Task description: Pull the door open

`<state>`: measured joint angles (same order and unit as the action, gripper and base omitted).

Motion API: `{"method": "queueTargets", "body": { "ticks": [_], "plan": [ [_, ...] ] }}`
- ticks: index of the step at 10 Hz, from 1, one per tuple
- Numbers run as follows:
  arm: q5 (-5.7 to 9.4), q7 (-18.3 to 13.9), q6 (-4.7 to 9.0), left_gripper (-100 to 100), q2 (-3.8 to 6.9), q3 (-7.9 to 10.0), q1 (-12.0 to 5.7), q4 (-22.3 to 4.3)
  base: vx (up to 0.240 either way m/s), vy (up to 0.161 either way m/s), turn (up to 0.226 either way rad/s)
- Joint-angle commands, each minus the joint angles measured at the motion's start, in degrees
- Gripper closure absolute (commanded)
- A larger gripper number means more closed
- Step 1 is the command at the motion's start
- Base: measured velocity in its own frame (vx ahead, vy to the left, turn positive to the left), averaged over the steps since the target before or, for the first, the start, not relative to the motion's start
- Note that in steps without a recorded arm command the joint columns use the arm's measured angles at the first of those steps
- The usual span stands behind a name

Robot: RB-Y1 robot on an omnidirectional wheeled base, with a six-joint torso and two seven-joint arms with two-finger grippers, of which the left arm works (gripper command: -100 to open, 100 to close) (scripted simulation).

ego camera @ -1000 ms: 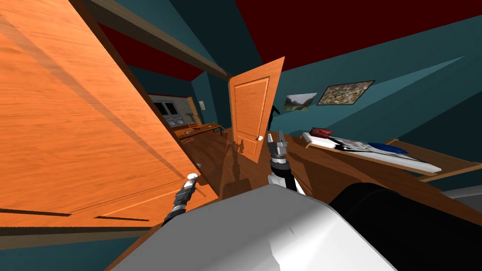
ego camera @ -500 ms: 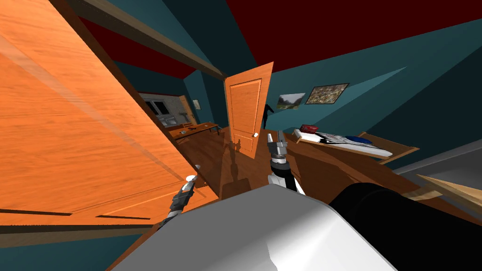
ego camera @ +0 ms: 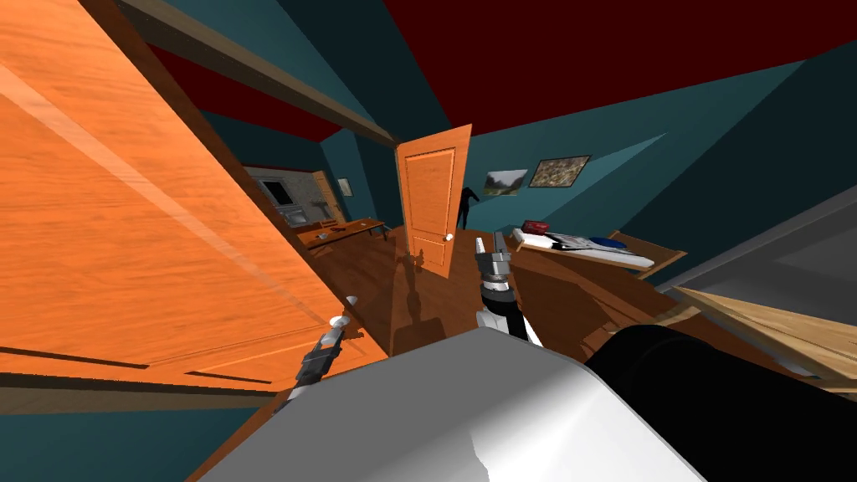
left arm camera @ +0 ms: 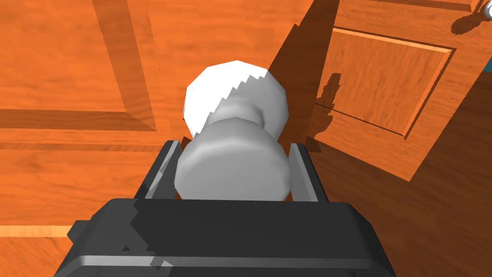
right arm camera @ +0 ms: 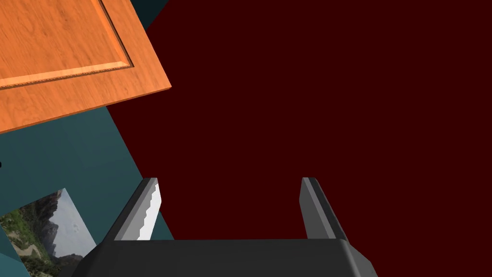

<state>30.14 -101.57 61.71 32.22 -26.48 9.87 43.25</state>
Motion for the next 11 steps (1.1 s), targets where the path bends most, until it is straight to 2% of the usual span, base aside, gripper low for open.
{"method": "queueTargets", "body": {
  "ticks": [1, 9, 10, 11],
  "plan": [
    [-0.13, -0.5, 0.98, 100, 0.3, -0.39, 0.23, -0.5, -0.119, 0.041, -0.117],
    [-0.95, -3.4, 6.94, 100, 2.16, -2.79, 1.59, -3.5, -0.192, 0.065, -0.146],
    [-1.03, -3.7, 7.5, 100, 2.33, -3.02, 1.72, -3.8, -0.191, 0.07, -0.128],
    [-0.99, -3.3, 6.53, 100, 2.24, -2.9, 1.78, -3.1, -0.085, 0.03, -0.031]
  ]
}}
